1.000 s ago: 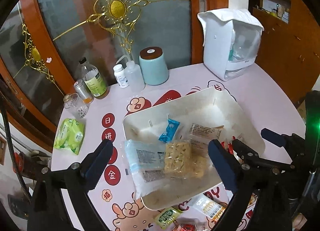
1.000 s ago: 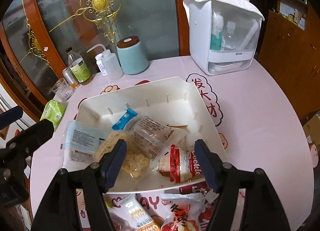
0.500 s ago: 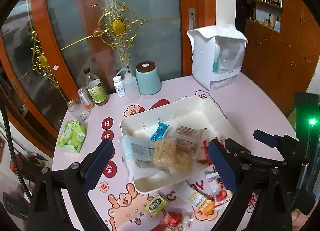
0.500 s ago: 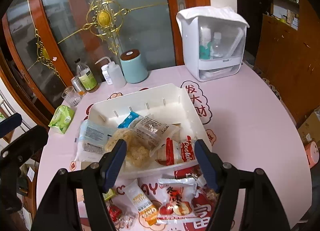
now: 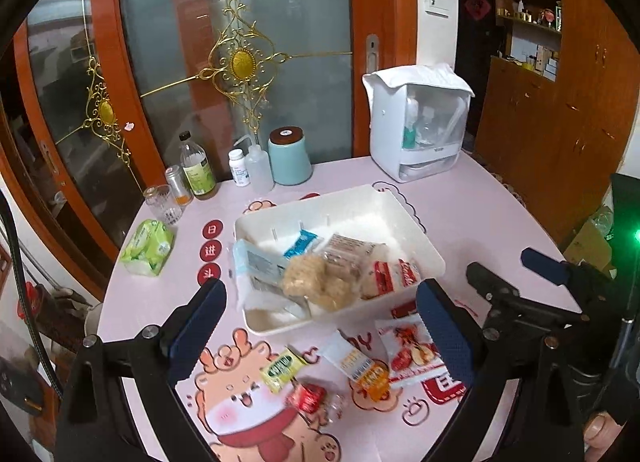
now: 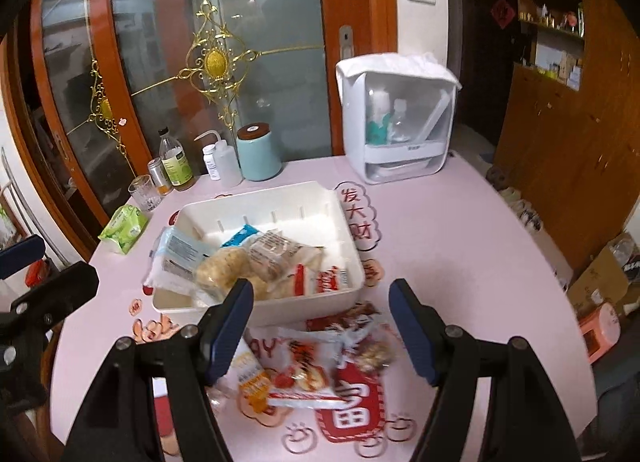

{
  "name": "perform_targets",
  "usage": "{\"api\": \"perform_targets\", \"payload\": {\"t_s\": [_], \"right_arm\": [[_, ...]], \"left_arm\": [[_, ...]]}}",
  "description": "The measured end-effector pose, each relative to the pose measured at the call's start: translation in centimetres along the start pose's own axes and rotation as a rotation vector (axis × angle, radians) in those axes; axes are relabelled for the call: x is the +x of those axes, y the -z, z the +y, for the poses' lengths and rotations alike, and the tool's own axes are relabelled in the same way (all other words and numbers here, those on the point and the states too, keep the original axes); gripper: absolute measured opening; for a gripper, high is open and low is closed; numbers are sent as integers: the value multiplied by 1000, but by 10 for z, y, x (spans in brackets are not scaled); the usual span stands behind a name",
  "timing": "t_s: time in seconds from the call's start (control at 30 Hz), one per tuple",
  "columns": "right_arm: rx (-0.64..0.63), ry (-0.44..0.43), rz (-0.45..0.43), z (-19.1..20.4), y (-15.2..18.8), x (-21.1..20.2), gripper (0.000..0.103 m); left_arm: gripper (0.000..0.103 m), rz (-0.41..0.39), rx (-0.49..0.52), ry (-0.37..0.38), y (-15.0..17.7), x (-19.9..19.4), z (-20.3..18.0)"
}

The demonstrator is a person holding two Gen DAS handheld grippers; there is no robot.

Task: Organize snacks
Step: 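Move both tools back over the remaining snacks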

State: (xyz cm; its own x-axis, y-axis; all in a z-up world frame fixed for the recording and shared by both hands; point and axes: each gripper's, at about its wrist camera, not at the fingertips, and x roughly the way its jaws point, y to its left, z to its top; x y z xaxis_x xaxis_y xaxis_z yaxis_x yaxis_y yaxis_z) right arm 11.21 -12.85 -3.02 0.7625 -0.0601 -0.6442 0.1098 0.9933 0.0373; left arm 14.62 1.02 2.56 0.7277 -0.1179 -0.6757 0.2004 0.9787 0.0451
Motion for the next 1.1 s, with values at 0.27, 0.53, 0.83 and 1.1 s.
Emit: {"api": "perform_targets", "payload": {"t_s": [0.27, 0.53, 0.83, 1.1], "right_arm": [[3, -70, -11, -55, 26, -11, 71], [40, -148, 88, -88, 58, 5, 71], [51, -206, 192, -76, 81, 37, 71], [23, -211, 302, -44, 90, 84, 71]], "left_arm": [[95, -16, -31, 21, 30, -20, -23], [95, 7, -13, -46, 73, -21, -38], [95, 189, -90, -84, 134, 20, -17], [95, 330, -144, -60, 164, 80, 4]]}}
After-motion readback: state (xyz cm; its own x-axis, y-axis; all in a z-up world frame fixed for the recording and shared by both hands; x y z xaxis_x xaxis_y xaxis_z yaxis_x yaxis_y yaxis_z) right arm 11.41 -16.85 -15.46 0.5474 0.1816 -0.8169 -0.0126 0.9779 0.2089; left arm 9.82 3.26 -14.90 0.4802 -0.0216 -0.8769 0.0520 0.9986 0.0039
